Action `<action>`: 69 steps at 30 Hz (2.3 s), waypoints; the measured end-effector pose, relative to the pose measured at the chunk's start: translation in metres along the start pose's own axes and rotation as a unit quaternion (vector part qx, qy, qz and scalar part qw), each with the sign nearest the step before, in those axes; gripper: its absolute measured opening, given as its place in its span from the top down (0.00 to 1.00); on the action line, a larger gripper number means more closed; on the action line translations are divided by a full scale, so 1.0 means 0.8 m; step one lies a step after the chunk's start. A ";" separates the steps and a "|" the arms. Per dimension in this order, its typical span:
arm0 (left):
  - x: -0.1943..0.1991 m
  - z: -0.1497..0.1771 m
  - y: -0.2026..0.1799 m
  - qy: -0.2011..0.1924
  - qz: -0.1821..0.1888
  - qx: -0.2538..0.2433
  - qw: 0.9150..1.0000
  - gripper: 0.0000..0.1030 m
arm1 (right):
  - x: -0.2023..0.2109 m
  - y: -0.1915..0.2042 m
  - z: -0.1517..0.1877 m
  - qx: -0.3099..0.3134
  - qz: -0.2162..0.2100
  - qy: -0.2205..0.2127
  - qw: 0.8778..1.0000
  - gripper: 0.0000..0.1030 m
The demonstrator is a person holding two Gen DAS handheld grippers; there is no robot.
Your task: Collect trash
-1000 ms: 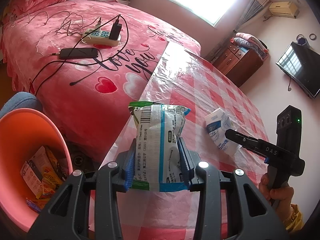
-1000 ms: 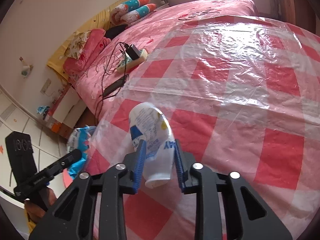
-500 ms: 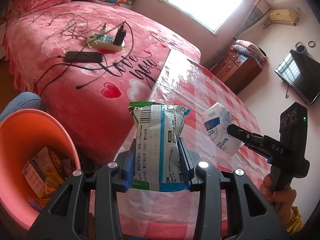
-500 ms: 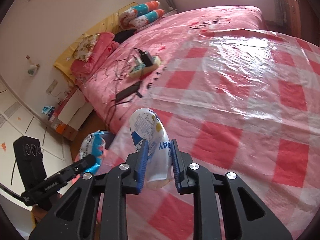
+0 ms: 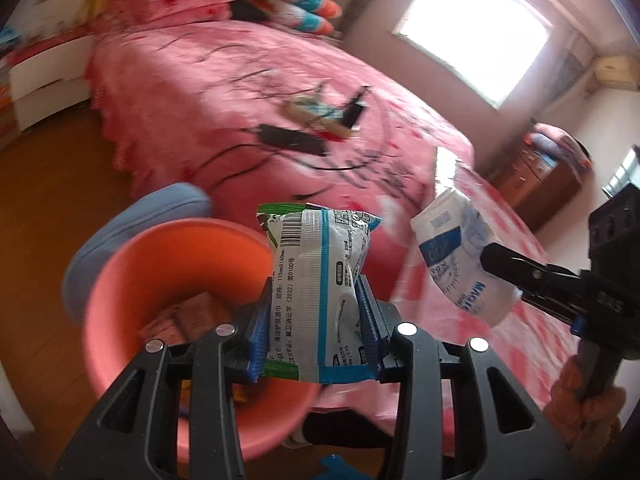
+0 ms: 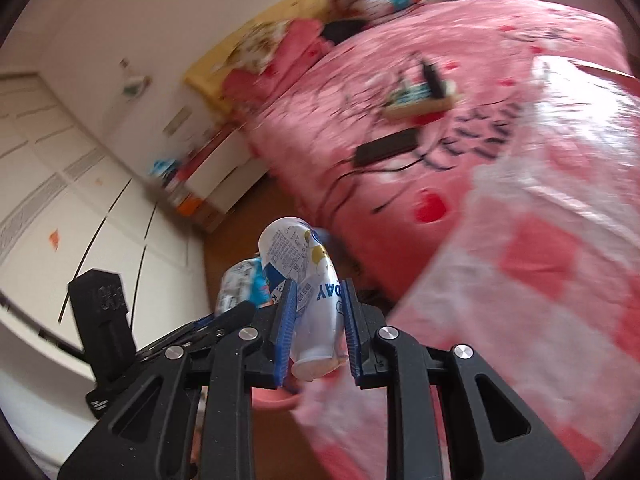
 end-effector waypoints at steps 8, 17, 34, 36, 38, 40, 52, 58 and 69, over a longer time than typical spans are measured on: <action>0.004 0.017 0.049 -0.054 -0.114 0.013 0.992 0.31 | -0.058 0.023 0.031 0.004 -0.009 0.063 0.998 0.38; 0.028 0.004 0.022 -0.109 -0.130 -0.025 0.985 0.08 | 0.023 -0.014 0.044 0.055 0.129 -0.042 0.989 0.13; 0.017 -0.003 -0.140 -0.111 -0.059 -0.133 0.983 0.06 | 0.142 -0.092 0.076 0.035 0.270 -0.154 0.950 0.10; 0.013 0.001 -0.160 -0.111 -0.053 -0.142 0.982 0.06 | 0.155 -0.101 0.080 0.030 0.282 -0.164 0.945 0.10; 0.008 0.004 -0.180 -0.105 -0.048 -0.151 0.982 0.06 | 0.167 -0.112 0.086 0.023 0.293 -0.172 0.940 0.10; 0.004 0.008 -0.198 -0.105 -0.047 -0.161 0.980 0.06 | 0.177 -0.122 0.090 0.014 0.300 -0.178 0.937 0.09; -0.012 0.028 -0.293 -0.098 -0.036 -0.215 0.971 0.06 | 0.255 -0.178 0.114 -0.036 0.345 -0.226 0.910 0.08; -0.022 0.042 -0.344 -0.094 -0.025 -0.244 0.965 0.06 | 0.291 -0.204 0.128 -0.058 0.363 -0.246 0.897 0.08; -0.040 0.074 -0.423 -0.084 -0.005 -0.292 0.953 0.05 | 0.341 -0.240 0.152 -0.087 0.394 -0.272 0.874 0.08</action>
Point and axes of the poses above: each gripper's, at about its wrist camera, not at the fingertips, and x roughly against the way its jaws point, y to its left, z to its underside, the point moved 1 cm from there along -x, roughly the way its jaws point, and after that the axes turned 3 degrees about z, right-handed, at the moved point
